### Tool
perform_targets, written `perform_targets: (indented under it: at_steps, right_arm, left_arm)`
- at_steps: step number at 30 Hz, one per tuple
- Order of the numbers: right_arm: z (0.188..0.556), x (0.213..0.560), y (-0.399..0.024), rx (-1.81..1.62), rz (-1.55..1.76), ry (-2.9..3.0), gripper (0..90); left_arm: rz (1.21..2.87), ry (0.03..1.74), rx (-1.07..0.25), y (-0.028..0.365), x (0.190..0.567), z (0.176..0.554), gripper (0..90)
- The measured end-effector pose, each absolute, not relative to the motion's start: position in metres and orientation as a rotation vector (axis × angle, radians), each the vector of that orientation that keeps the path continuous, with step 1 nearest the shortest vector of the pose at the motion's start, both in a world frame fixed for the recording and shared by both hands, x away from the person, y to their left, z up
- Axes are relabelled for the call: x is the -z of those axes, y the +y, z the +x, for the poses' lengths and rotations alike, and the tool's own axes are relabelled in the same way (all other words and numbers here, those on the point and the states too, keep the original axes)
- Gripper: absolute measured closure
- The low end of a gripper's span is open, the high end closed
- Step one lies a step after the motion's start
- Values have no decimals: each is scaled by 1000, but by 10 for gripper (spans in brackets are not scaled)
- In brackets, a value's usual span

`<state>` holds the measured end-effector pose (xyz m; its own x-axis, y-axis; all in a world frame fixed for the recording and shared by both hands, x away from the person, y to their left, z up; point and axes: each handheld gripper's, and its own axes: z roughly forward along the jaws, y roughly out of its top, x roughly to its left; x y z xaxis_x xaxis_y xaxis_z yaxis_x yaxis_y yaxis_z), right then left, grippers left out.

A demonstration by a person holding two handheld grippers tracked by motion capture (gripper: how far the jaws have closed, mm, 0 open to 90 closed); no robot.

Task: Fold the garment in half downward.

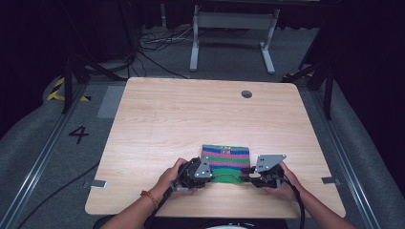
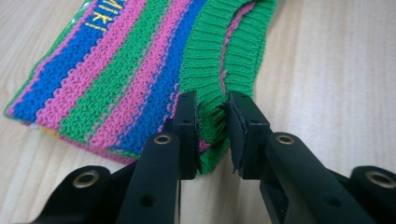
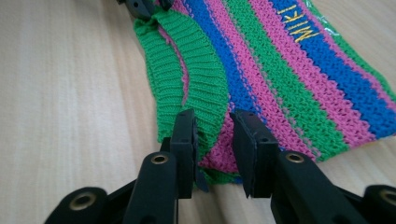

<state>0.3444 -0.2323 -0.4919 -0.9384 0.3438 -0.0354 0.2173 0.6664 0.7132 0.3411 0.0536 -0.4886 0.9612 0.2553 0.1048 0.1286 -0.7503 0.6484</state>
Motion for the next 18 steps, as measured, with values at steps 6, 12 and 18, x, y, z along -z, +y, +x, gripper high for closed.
perform_targets:
  at_steps: [6, 12, 18]
  right_arm:
    - [351, 494, -232, -1119, 488, 2670, 697]
    - [359, 494, -232, -1115, 522, 2663, 695]
    - [360, 491, -231, -1098, 543, 2676, 615]
  left_arm:
    - [2384, 316, -249, 56, 493, 354, 745]
    - [2381, 332, -228, 58, 493, 361, 742]
    - [2409, 391, -239, 68, 486, 369, 663]
